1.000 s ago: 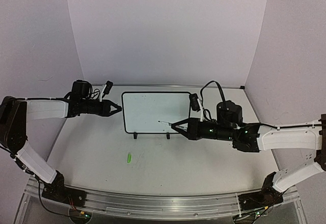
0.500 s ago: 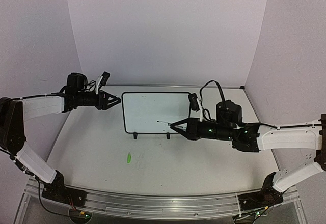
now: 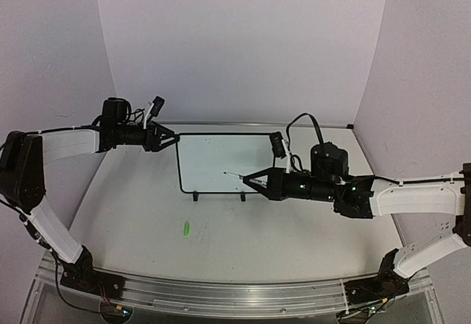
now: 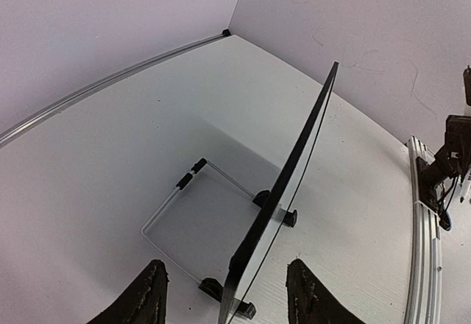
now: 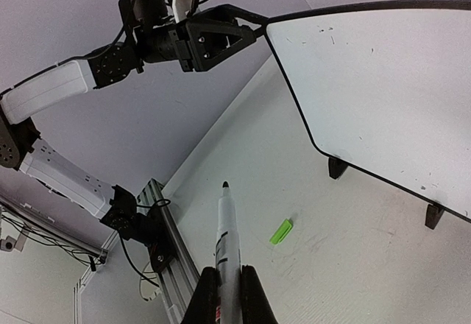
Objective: Write a sentence on the whiteboard
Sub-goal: Adjust the whiteboard on the whiteboard stand.
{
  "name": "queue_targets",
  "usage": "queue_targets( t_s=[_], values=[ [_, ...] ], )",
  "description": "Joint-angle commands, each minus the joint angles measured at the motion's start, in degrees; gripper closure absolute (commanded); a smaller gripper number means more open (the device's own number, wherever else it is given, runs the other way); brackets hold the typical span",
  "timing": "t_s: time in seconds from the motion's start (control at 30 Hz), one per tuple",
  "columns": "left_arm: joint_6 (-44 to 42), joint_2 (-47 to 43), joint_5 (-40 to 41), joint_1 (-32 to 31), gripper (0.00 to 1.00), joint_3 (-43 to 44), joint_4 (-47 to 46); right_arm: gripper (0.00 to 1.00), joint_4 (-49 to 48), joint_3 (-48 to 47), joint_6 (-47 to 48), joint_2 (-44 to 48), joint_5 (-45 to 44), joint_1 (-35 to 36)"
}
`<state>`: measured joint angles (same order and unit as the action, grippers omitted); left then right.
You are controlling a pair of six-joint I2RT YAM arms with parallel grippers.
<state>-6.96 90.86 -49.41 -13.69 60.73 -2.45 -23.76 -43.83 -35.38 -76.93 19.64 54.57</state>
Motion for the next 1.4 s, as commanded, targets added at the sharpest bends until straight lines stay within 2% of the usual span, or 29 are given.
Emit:
queue_targets(
  t_s=[0.0, 0.1, 0.3, 0.5, 0.8, 1.2, 1.37],
  values=[
    [-2.3, 3.4, -3.0, -0.1, 0.46, 5.6, 1.1, 1.00, -2.1, -2.1, 0.6, 0.6, -0.3, 0.8],
    [-2.4, 4.9, -4.7, -0.3, 0.51, 6.8, 1.4, 1.00, -2.0, -1.8, 0.6, 1.3, -0.8, 0.9],
    [-4.2, 5.8, -5.8, -0.5, 0.77, 7.0, 2.0, 1.00, -1.4, -1.4, 0.6, 2.0, -1.3, 1.0],
    [-7.2, 5.5, -5.5, -0.5, 0.89, 6.6, 5.8, 1.00, -0.9, -1.1, 0.7, 2.3, -1.6, 1.1],
    [-10.7, 2.1, -1.8, -0.3, 1.00, 3.1, 8.8, 1.00, -0.5, -2.0, 1.0, 1.1, -1.9, 1.3],
    [-9.6, -5.7, 1.2, 0.1, 1.00, -0.7, 9.0, 1.00, -0.3, -3.5, 1.5, -1.1, -2.2, 2.5],
    [-8.7, -5.7, 1.2, 0.6, 1.00, -1.3, 9.7, 1.00, 1.6, -4.9, 3.4, -2.1, -4.2, 3.3]
  ],
)
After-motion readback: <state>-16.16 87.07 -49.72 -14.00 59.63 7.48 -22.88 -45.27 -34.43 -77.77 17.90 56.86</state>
